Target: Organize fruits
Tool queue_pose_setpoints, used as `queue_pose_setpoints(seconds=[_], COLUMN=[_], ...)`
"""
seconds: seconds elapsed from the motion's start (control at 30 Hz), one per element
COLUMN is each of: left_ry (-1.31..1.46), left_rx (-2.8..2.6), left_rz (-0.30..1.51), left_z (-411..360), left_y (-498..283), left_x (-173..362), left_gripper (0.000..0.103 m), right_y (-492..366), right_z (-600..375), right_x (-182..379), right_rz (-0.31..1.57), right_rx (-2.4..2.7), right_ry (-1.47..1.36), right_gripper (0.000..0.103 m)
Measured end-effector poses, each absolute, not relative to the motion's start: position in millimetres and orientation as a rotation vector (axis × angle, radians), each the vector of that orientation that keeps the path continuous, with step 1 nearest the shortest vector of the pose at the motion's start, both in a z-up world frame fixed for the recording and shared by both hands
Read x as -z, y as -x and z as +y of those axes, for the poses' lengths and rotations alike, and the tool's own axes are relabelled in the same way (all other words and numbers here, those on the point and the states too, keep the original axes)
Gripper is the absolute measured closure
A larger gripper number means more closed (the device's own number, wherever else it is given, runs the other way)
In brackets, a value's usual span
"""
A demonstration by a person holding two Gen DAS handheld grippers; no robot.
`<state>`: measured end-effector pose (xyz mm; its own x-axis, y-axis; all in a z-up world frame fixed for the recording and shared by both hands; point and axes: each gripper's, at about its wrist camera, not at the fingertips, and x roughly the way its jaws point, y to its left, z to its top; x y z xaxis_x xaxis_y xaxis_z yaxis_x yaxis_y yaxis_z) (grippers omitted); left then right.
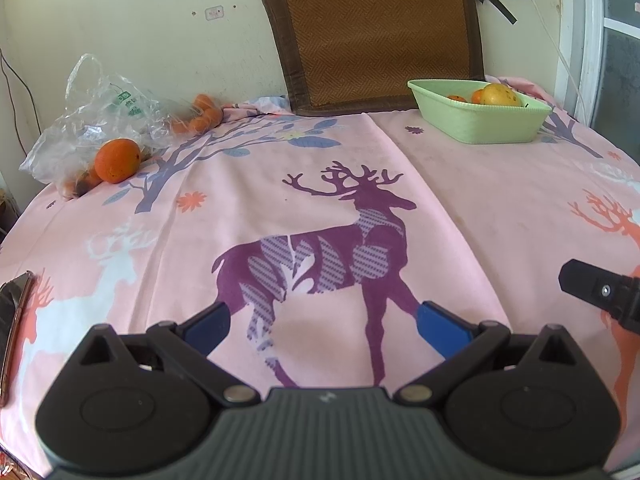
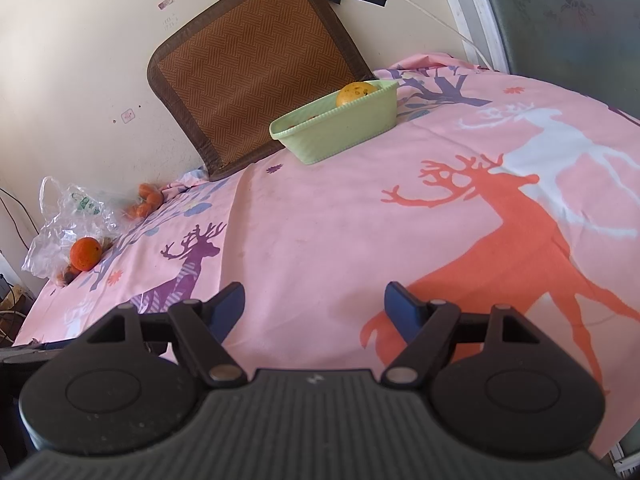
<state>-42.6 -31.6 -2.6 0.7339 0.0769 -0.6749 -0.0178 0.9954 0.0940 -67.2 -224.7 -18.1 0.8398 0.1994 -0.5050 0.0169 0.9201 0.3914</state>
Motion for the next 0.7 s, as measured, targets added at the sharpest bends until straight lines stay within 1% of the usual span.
queue_pose_setpoints(seconds=[0.7], left_ry=[-0.086], left_rx=[-0.047], left_rz=[0.752], left_z=[-36.2], left_y=[42.2], left_x=[5.5], left_gripper=[0.000], right_y=[68.5], right_z=[-225.3], right_x=[17.9], right_rz=[0.562], right_rx=[-0.097], right_ry=[-0.392], right_gripper=[0.024])
